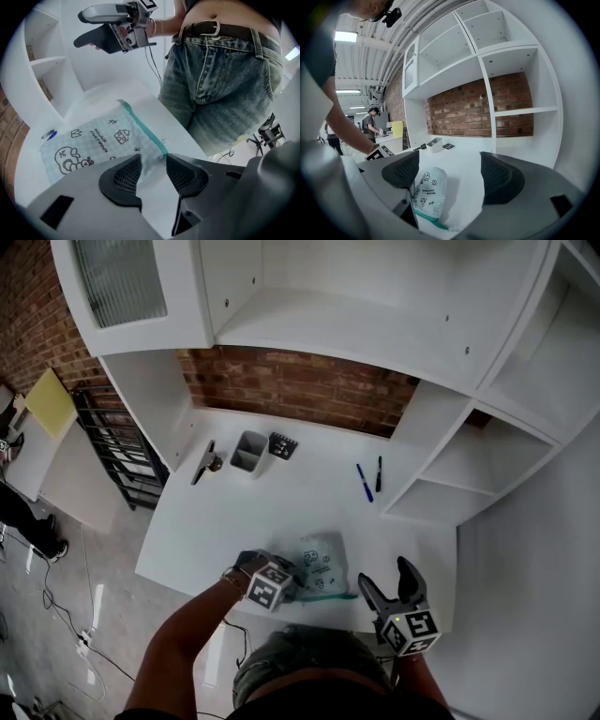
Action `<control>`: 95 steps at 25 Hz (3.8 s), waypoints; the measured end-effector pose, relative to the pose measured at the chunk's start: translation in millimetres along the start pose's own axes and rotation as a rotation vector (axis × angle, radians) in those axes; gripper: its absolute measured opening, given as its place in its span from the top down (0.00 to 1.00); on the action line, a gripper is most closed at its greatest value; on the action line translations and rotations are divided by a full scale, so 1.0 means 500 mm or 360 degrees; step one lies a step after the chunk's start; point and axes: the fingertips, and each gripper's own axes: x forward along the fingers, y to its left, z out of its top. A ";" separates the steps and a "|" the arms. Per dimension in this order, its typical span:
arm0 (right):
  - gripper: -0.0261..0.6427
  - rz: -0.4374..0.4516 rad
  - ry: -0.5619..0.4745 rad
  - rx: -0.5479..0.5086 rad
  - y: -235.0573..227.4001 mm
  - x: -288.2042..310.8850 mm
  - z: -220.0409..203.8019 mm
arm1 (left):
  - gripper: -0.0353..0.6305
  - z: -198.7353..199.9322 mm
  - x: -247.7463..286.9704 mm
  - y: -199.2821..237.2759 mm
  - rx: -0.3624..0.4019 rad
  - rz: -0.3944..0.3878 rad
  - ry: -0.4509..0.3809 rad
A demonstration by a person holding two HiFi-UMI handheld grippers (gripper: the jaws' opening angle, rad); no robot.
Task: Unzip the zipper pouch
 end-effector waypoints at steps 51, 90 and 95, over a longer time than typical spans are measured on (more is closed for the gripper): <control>0.68 0.1048 -0.0496 -0.0601 0.373 -0.003 0.255 | 0.93 0.178 -0.623 0.047 -0.1319 0.1538 -0.1569; 0.95 0.1300 -0.0337 -0.0344 0.364 0.002 0.272 | 0.93 0.262 -0.606 0.011 -0.0952 0.1277 -0.1354; 0.95 0.1241 -0.0309 -0.0324 0.354 0.016 0.264 | 0.94 0.262 -0.594 0.006 -0.0938 0.1247 -0.1309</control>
